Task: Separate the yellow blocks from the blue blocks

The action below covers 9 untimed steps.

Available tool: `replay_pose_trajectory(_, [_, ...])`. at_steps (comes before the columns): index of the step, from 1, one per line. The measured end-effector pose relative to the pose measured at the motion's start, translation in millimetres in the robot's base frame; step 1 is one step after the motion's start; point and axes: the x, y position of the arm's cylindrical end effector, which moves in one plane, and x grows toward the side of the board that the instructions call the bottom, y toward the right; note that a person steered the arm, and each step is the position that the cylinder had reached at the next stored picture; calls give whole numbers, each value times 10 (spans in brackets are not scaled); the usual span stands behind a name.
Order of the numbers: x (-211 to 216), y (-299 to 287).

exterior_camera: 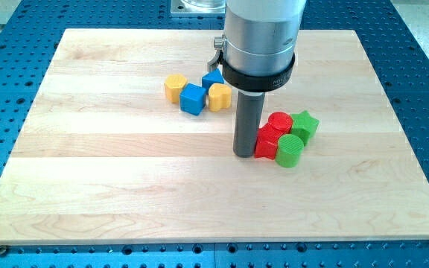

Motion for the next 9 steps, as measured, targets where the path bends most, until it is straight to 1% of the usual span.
replay_pose_trajectory(3, [8,-57])
replay_pose_trajectory(4, [-570,-35])
replay_pose_trajectory(5, [-999,-178])
replay_pose_trajectory(6, [-1151,-757])
replay_pose_trajectory(7, [-1371,-941])
replay_pose_trajectory(8, [-1370,-1499])
replay_pose_trajectory(9, [-1443,-1791])
